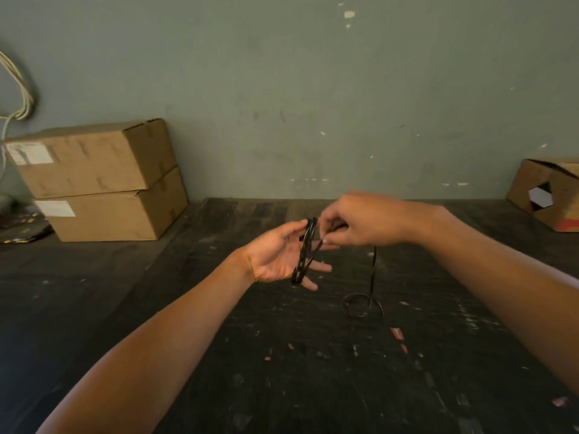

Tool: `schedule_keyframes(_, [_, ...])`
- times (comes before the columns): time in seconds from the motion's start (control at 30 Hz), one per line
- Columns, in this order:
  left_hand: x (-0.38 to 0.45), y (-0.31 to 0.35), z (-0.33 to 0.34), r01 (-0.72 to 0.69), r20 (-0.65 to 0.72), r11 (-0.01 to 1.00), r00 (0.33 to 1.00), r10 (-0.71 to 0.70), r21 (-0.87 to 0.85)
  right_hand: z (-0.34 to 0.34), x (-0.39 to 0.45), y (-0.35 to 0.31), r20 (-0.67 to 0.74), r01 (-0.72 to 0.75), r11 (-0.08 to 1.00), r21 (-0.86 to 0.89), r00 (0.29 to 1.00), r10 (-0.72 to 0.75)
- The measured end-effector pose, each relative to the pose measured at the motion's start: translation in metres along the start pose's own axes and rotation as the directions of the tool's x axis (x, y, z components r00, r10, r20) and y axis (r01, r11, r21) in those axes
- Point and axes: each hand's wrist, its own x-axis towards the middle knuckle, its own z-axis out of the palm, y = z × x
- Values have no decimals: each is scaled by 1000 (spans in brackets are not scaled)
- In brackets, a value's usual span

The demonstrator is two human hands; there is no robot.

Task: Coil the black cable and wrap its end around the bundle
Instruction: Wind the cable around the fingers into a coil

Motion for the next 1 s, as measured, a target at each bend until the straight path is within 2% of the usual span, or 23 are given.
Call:
schedule_keyframes(0.07, [1, 2, 7, 7, 28, 1000, 1000, -8, 16, -10, 6, 6, -62, -29, 996, -81, 998, 24])
schedule_keyframes(0.2, [1, 6, 15, 22, 122, 999, 992, -26, 28, -23, 12, 23, -169, -21, 997, -73, 986, 8])
schedule_keyframes(0.4, [-7, 7, 22, 34, 265, 997, 963, -53, 76, -17, 11, 60, -278, -1, 987, 159, 960, 45])
schedule_keyframes(0.5, [-9, 9, 30, 32, 320, 997, 946, -53, 70, 10, 12, 73, -235, -33, 930, 365, 964, 126])
schedule_keyframes(0.6, [-12, 12, 37, 16, 344, 998, 938, -34, 55, 42, 12, 81, -185, -95, 862, 498, 959, 213])
schedule_keyframes(0.77, [-16, 23, 49, -61, 456, 998, 889, 51, 7, 105, 0, 73, -47, -152, 823, 548, 976, 212])
schedule_keyframes(0.87, [-14, 33, 50, -105, 435, 994, 895, 103, -20, 134, 0, 50, 14, -184, 712, 677, 971, 238])
schedule_keyframes(1.0, [-11, 42, 41, -143, 342, 988, 928, 151, -48, 148, 5, 22, 73, -152, 662, 734, 987, 146])
